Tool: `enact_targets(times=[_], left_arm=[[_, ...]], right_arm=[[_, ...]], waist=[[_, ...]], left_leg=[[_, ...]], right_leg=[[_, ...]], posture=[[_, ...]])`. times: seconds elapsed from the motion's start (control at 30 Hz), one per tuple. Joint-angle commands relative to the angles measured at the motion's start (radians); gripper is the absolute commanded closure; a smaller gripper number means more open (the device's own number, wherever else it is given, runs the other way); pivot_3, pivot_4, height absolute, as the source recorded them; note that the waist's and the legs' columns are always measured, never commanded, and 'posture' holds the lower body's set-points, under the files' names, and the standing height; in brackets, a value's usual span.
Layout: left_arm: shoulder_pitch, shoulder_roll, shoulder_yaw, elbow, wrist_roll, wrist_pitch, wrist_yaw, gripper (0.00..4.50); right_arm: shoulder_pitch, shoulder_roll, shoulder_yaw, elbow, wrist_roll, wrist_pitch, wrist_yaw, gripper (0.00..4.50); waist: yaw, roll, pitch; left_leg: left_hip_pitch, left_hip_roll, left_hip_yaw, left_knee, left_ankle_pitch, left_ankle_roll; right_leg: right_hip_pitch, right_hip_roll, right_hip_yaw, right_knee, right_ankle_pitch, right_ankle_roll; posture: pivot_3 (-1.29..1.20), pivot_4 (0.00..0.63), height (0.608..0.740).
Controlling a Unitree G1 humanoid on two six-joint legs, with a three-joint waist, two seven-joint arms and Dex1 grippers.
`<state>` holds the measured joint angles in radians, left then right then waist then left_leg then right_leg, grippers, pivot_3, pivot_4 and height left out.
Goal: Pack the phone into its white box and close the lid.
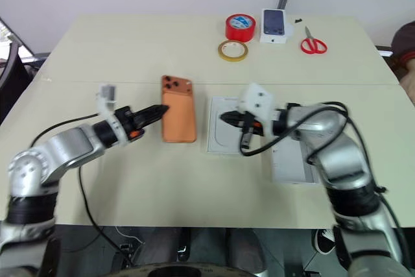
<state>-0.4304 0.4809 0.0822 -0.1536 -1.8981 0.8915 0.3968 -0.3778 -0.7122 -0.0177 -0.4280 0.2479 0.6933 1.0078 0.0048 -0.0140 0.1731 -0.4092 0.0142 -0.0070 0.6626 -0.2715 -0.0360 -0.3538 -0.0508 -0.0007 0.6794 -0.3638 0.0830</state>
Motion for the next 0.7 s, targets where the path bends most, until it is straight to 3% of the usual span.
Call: enact_targets(times=[0.03,0.2,0.57,0.7], left_arm=[[-0.084,-0.073,-0.061,0.076,0.076,-0.001,-0.02,4.48],[-0.176,-0.184,-0.12,0.215,0.214,0.042,-0.063,4.48],[-0.23,-0.313,-0.093,0.309,0.378,0.117,-0.125,4.48],[-0.236,-0.331,-0.068,0.309,0.405,0.147,-0.133,2.66]], right_arm=[[0.057,-0.039,-0.081,-0.053,0.043,0.009,-0.02,4.5],[0.158,-0.072,-0.139,-0.1,0.059,0.025,-0.074,4.5],[0.227,-0.092,-0.173,-0.109,0.077,0.015,-0.144,4.5],[0.233,-0.098,-0.152,-0.101,0.072,0.001,-0.156,4.5]], waist=[[-0.002,0.0,0.0],[-0.008,0.0,0.001],[-0.012,0.0,0.001],[-0.012,0.0,0.001]], left_leg=[[0.0,0.0,0.0,0.0,0.0,0.0],[0.0,0.001,0.001,0.0,0.002,-0.004],[0.0,0.001,0.001,0.0,0.004,-0.006],[0.0,0.001,0.001,0.0,0.004,-0.007]], right_leg=[[0.0,0.0,0.0,0.0,0.0,0.0],[-0.001,0.003,0.001,0.001,0.0,0.0],[-0.001,0.003,0.001,0.001,0.0,0.0],[-0.001,0.003,0.001,0.001,0.0,0.0]], posture=[[0.0,0.15,0.74],[0.0,0.15,0.74],[0.0,0.15,0.74],[0.0,0.15,0.74]])
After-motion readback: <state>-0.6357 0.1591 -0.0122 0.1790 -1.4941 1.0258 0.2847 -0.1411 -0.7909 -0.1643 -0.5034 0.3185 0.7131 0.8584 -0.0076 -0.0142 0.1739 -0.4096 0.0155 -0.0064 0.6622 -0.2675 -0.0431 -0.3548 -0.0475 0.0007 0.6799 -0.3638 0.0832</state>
